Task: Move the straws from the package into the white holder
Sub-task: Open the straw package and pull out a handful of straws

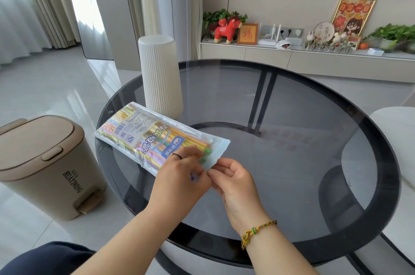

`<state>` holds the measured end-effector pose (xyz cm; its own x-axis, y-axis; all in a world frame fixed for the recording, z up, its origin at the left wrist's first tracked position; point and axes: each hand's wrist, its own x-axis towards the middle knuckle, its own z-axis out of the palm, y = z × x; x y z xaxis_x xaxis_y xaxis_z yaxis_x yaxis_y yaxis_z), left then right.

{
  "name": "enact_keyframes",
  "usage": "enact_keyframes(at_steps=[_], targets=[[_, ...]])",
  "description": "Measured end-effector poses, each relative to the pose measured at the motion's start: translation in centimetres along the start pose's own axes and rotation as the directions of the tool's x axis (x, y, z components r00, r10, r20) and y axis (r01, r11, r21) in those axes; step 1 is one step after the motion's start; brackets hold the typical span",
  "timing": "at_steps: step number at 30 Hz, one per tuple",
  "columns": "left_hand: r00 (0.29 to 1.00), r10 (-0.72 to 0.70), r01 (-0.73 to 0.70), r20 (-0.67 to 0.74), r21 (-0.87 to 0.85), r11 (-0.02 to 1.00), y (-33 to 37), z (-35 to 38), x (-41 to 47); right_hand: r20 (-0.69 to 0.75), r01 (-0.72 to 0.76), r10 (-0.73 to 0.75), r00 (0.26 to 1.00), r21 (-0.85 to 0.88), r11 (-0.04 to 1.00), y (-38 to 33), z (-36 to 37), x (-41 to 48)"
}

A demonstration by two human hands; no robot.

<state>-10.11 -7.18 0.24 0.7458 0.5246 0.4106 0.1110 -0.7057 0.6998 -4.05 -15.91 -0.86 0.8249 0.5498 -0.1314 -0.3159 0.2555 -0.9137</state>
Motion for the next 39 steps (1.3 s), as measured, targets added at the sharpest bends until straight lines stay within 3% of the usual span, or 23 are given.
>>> enact_keyframes(at_steps=[6, 12, 20, 26, 31, 39], targets=[[0.996, 0.060, -0.061, -0.066, -0.017, 0.998, -0.3, 0.9, -0.4, 0.047, -0.121, 0.122, 0.991, -0.025, 0.992, -0.1, 0.1, 0.1], [0.982, 0.159, -0.157, -0.099, 0.027, 0.987, -0.7, 1.3, -0.6, 0.080, -0.232, 0.254, 0.964, -0.214, 0.949, -0.2, 0.0, 0.2], [0.952, 0.295, -0.285, -0.081, 0.123, 0.951, -1.3, 0.7, -0.5, 0.045, -0.198, 0.230, 0.972, -0.369, 0.908, -0.3, 0.2, 0.4], [0.889, 0.431, -0.398, -0.154, 0.208, 0.894, -1.7, 0.9, -0.5, 0.036, -0.208, 0.240, 0.970, -0.389, 0.898, -0.3, 0.6, 0.4], [0.898, 0.360, -0.308, -0.254, 0.222, 0.925, -1.7, 0.1, 0.2, 0.011, -0.195, 0.211, 0.977, -0.335, 0.922, -0.2, 0.7, 0.4], [0.882, 0.421, -0.350, -0.214, 0.303, 0.887, -1.4, -1.2, -0.2, 0.013, -0.173, 0.200, 0.980, -0.448, 0.877, -0.1, 0.5, -0.1]])
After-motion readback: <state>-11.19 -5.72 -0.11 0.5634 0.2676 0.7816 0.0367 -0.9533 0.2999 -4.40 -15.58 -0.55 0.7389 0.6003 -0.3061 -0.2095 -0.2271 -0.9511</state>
